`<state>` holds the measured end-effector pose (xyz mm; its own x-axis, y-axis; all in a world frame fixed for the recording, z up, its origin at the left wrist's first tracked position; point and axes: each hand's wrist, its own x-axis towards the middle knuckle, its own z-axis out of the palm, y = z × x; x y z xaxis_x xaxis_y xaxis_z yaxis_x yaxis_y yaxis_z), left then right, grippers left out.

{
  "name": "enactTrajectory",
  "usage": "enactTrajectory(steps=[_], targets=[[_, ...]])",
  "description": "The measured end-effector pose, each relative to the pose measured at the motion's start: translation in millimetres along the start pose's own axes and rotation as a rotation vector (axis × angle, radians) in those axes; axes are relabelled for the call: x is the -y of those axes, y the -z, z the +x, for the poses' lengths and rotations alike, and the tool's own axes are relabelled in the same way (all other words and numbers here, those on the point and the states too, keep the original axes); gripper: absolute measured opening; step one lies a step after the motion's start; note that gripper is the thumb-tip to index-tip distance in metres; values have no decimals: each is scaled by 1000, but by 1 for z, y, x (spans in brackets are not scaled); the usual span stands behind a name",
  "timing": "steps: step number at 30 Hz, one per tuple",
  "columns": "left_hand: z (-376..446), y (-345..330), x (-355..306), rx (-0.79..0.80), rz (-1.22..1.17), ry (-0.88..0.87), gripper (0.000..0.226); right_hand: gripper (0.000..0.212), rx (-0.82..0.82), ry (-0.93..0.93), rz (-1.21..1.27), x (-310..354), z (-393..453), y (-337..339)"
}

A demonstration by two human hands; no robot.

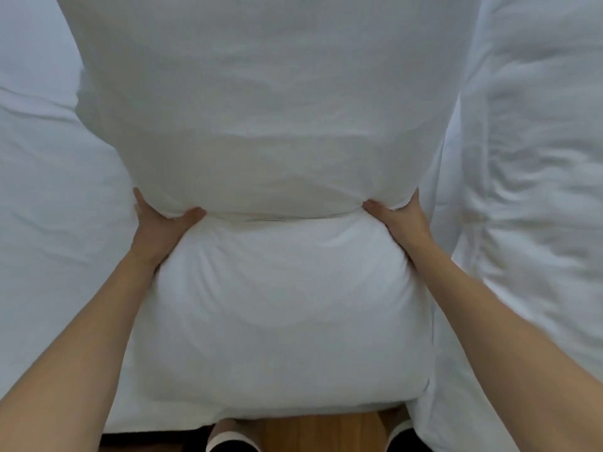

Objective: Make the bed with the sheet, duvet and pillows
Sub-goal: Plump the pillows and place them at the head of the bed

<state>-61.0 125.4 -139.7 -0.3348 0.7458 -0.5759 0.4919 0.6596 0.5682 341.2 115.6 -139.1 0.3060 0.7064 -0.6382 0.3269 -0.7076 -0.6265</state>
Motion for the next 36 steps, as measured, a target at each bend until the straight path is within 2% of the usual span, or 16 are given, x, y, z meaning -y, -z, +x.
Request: enactTrajectory(steps=[3,8,11,16,19,20,22,25,30,36], targets=[[13,-8,8,-48,28,11,136,107,16,0,-4,-10,14,-4],[20,-13,12,64,-55,39,132,113,51,35,82,-16,24,-5],[16,-7,12,68,-100,19,125,108,71,73,110,-13,19,-3],[-11,8,-2,0,-157,-27,81,87,77,68,206,8,-13,4],[-33,34,-13,-22,-209,-21,78,50,71,34,298,32,-48,2],[-42,46,-16,-29,-225,-20,78,44,67,33,314,41,-64,0],[-59,76,-22,-48,-230,-27,78,45,43,40,328,61,-96,-6],[-81,137,-28,-88,-193,-63,75,16,23,51,357,97,-141,-28],[-106,254,-24,-184,-153,-96,65,3,79,57,432,165,-217,-89],[-106,376,1,-339,-173,-87,61,6,229,143,535,239,-266,-172]])
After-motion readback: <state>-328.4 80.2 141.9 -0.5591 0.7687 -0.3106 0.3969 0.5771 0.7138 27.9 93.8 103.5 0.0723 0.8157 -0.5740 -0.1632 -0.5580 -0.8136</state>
